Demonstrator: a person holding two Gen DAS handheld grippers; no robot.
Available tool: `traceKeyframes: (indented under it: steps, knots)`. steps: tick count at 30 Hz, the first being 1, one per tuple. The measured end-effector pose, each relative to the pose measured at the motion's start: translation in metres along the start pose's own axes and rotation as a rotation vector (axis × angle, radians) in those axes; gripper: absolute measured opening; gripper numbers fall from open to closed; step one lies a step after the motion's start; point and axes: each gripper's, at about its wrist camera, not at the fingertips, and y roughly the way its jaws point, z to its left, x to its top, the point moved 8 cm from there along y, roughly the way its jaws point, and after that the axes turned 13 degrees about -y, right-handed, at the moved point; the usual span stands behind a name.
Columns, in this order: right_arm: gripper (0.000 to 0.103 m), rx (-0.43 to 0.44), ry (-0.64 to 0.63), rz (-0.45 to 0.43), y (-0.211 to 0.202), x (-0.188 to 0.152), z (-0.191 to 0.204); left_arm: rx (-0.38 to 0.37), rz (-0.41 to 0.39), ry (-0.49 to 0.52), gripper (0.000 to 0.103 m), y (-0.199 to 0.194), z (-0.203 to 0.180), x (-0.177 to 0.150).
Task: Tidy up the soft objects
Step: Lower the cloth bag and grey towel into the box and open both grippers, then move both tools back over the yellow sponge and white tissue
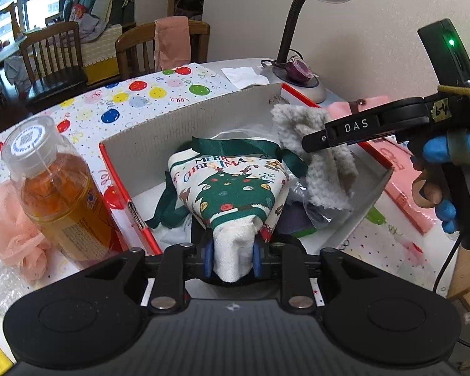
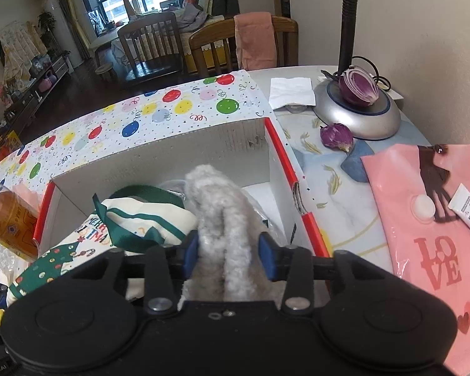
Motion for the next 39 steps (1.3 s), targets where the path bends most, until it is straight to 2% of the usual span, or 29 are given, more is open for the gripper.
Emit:
traceKeyframes:
  steps: [3,6,7,8,10,16,25,36,39]
  knots:
    - [0.056,0.0,-0.006,-0.004,-0.006,-0.001,0.003,-0.009,0.004,-0.007,0.024,-0.005,0.001,-0.002]
    - [0.061,0.006,-0.011,-0.015,-0.014,-0.001,0.007,-0.014,0.002,0.005,0.028,-0.009,0.001,-0.004]
    - [0.062,0.004,-0.013,-0.018,-0.017,-0.001,0.009,-0.018,0.0,0.003,0.035,-0.011,0.001,-0.005]
    - [0.064,0.003,-0.015,-0.022,-0.02,-0.001,0.01,-0.028,-0.002,-0.001,0.055,-0.013,0.0,-0.005]
    - [0.065,0.003,-0.017,-0.027,-0.025,-0.002,0.013,-0.041,-0.011,-0.005,0.081,-0.017,0.0,-0.004]
    - [0.072,0.011,-0.014,-0.051,-0.048,-0.004,0.023,-0.081,-0.059,0.004,0.081,-0.039,-0.006,-0.003]
    - [0.085,0.055,-0.036,-0.146,-0.105,-0.003,0.055,-0.11,-0.15,-0.022,0.081,-0.093,0.007,-0.003]
    - [0.101,0.15,-0.072,-0.279,-0.164,-0.002,0.129,-0.082,-0.258,-0.059,0.081,-0.166,0.053,-0.02]
    - [0.103,0.182,-0.093,-0.302,-0.174,-0.002,0.157,-0.064,-0.289,-0.073,0.086,-0.185,0.07,-0.027]
